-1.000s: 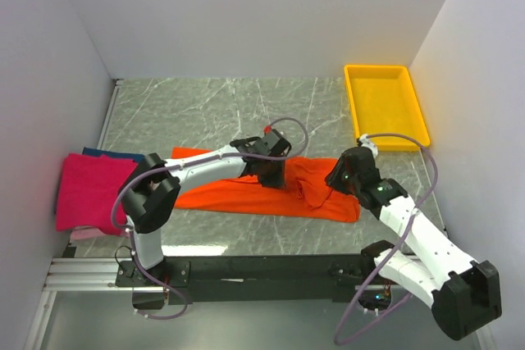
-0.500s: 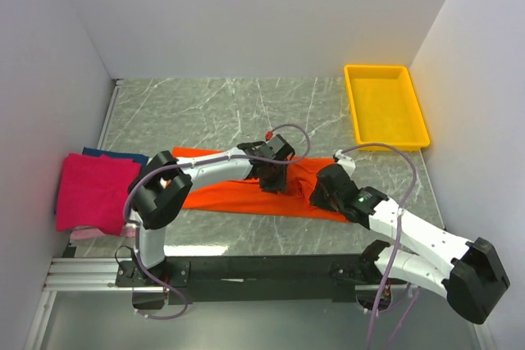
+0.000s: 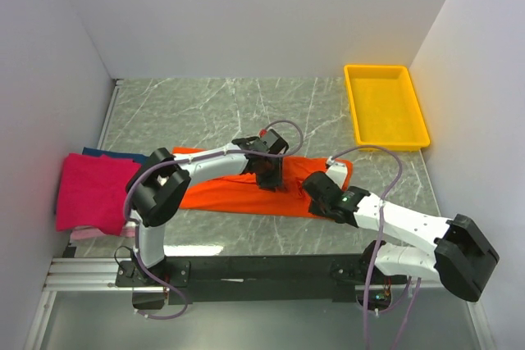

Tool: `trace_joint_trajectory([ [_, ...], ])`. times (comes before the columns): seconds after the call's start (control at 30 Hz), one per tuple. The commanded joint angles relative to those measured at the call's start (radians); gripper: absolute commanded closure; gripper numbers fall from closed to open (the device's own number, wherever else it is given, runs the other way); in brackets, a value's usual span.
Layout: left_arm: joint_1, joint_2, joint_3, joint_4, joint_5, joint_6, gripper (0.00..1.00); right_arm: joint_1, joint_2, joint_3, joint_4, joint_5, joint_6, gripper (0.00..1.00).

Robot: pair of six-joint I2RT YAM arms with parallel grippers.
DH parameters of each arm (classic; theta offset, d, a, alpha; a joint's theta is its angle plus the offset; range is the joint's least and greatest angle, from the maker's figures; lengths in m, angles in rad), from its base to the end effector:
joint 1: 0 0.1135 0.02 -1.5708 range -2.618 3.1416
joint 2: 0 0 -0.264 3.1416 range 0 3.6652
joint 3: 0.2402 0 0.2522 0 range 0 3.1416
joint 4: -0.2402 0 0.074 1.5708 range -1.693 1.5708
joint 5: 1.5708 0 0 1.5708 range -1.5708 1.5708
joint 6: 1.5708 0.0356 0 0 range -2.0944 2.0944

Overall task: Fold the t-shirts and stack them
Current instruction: Fold the tshirt

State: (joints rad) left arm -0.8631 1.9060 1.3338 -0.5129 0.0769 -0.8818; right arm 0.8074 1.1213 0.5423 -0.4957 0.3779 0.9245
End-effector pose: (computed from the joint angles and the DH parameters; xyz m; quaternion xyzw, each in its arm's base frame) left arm 0.2556 -0.3030 0.1838 0.0002 0.9700 -0.2080 0.1259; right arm 0.1437 0.1312 0.1733 0.1018 0.9478 0.0657 0.2949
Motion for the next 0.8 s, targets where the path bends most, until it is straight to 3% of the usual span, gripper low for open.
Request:
trace_joint_trajectory([
  [0.0,-0.004,-0.022,0.045,0.027,0.046,-0.005,0.63,0.007,0.008,0.044,-0.001,0.087,0.043,0.78],
  [0.03,-0.004,-0.022,0.047,0.030,0.049,-0.005,0.63,0.007,0.011,0.053,-0.021,0.111,0.054,0.89],
  [0.13,-0.008,-0.019,0.051,0.048,0.081,0.001,0.64,0.006,-0.005,0.073,-0.053,0.144,0.074,1.00],
  [0.4,-0.048,0.013,0.103,0.037,0.078,0.015,0.64,-0.040,-0.067,0.128,-0.142,0.213,0.068,1.00],
  [0.77,-0.105,0.099,0.166,0.014,0.011,0.018,0.64,-0.146,-0.097,0.111,-0.101,0.148,0.008,1.00],
])
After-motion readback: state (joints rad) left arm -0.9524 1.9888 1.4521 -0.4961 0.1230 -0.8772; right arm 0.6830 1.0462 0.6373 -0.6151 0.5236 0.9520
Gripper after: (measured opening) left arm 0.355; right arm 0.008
